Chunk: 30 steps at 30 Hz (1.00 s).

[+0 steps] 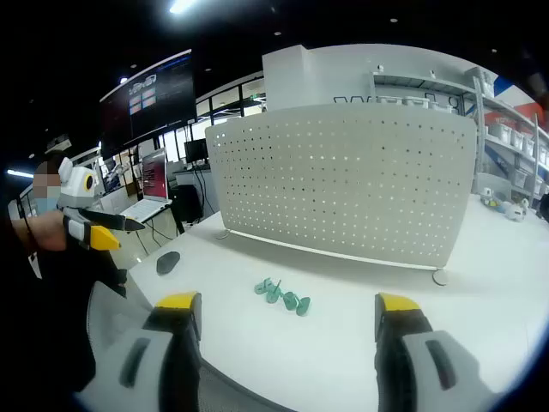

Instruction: Insert the hook assembly into the mounting plate slot until the hook locks in place.

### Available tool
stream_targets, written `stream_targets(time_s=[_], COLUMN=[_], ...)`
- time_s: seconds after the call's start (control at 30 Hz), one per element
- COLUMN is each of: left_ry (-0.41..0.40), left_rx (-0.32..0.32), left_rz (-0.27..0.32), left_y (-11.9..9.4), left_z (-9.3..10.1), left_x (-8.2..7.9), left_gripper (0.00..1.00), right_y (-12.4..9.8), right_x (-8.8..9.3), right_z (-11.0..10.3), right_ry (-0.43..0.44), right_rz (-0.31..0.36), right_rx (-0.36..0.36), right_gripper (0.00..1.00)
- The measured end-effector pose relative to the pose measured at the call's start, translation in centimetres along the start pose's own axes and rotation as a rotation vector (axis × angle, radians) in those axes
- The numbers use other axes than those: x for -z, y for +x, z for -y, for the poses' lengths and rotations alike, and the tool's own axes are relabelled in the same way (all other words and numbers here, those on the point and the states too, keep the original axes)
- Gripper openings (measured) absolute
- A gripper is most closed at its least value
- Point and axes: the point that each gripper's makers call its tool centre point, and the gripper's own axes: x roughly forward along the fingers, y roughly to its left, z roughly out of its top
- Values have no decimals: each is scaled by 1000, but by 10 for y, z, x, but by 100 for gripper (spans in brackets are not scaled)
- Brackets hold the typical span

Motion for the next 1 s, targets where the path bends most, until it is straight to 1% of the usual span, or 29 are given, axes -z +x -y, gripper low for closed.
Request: stream_targets(time_s=[0.1, 0.2, 0.33, 0.5, 0.63, 0.83, 1.0], left_ry=[-4, -13, -15, -18, -15, -3, -16], left_rx=[-7, -12, -13, 6, 18, 33, 37], left_rz=[-4, -2, -12, -23, -21, -24, -26], left_y=[-2, -4, -3, 2, 2, 3, 2], left_z=[-4, -8, -10, -5, -2, 1, 3], left_x=[1, 1, 4, 8, 7, 8, 11], left_gripper=[100, 100, 100, 100, 100, 100, 100], right_y=[0, 1, -1, -4, -5, -8, -10], right_x=[-1, 5, 8, 13, 17, 13, 15], right_z=[-2, -3, -4, -3, -3, -4, -4], right_ry=[-8, 5, 21, 30, 45, 40, 41], right_rz=[6, -14, -20, -23, -33, -30, -33], right_rx=[1, 0, 4, 15, 18, 17, 23], right_gripper=[79, 79, 78, 78, 78, 77, 77])
